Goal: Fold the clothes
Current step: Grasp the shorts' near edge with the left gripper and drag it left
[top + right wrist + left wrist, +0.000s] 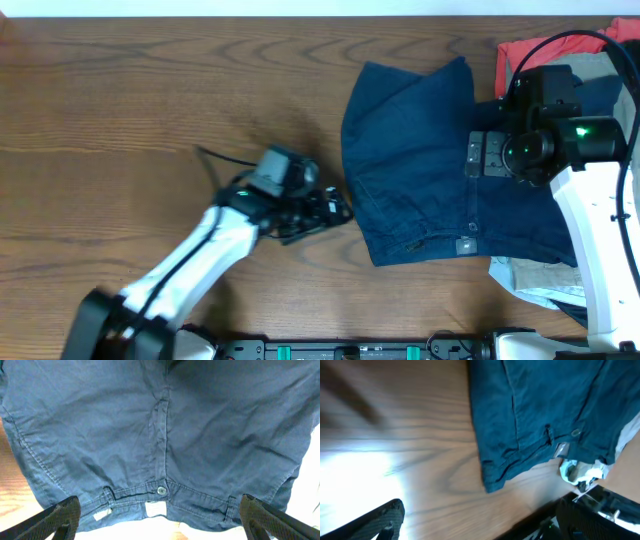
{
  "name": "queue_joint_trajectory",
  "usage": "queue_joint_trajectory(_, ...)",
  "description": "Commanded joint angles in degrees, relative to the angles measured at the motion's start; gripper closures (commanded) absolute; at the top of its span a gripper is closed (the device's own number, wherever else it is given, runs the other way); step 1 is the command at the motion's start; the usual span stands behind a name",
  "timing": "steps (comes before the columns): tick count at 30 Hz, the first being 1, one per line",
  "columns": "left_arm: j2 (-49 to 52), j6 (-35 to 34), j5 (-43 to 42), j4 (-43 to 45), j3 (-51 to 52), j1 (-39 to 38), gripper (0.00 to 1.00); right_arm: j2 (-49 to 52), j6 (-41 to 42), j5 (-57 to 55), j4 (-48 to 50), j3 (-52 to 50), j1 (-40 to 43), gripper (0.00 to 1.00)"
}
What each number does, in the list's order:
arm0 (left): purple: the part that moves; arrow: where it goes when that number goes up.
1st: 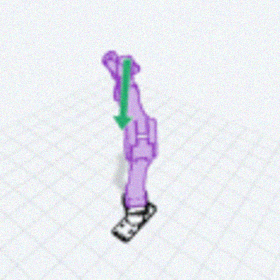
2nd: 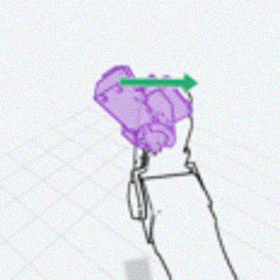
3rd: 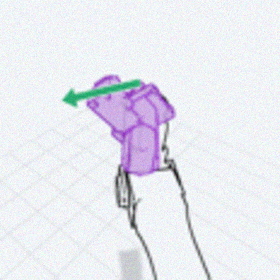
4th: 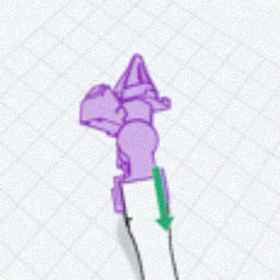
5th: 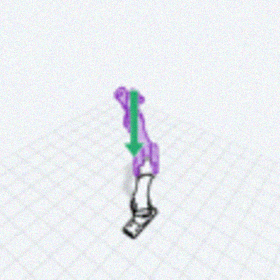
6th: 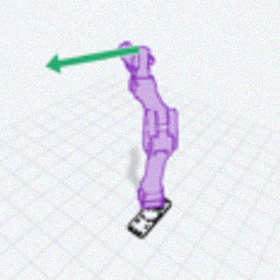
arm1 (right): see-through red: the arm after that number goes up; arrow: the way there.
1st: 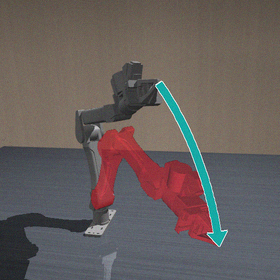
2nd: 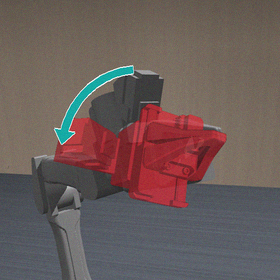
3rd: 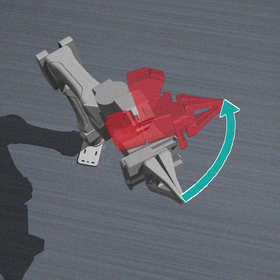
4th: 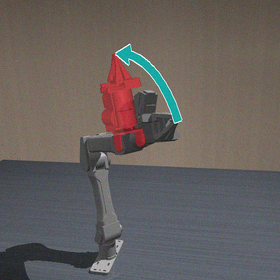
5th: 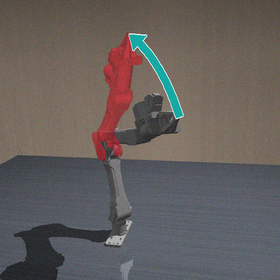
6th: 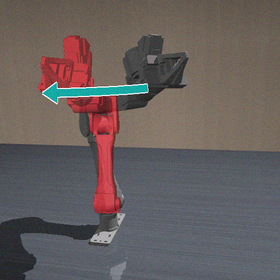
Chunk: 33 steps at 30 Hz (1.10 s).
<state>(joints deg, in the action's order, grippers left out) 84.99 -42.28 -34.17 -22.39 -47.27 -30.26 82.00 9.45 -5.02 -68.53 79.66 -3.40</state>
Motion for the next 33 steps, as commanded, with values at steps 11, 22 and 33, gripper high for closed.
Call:
queue_joint_trajectory(11, 18.14, -15.91, -0.31, 21.59, 0.66, -14.43, 0.31, -0.68, 0.79, -1.03, -0.26, -0.07, 0.90, 0.01)
queue_joint_trajectory(22, 14.03, -1.31, 2.05, 4.96, 0.26, -4.11, 0.94, -0.68, 0.79, -2.51, -0.74, -0.07, 2.34, 0.01)
queue_joint_trajectory(33, 4.04, 13.11, 13.77, -14.93, -17.09, 36.09, 0.94, -0.68, 0.79, 2.01, -0.90, -0.07, 2.75, 0.01)
